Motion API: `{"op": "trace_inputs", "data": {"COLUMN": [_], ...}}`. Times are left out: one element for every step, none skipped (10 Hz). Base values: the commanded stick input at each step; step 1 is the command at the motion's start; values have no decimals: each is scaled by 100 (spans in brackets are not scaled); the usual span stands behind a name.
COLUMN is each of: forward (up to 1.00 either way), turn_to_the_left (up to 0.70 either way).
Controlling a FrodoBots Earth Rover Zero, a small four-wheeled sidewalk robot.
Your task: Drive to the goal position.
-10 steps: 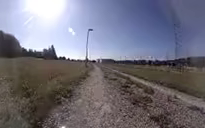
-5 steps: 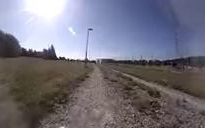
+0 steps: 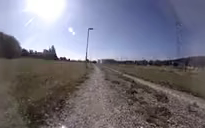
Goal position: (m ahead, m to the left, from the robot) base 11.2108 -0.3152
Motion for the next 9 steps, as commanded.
{"op": "trace_inputs", "data": {"forward": [50, 50, 50, 50, 50, 50, 50, 50, 50], "turn_to_the_left": [0, 0, 0, 0, 0, 0, 0, 0, 0]}}
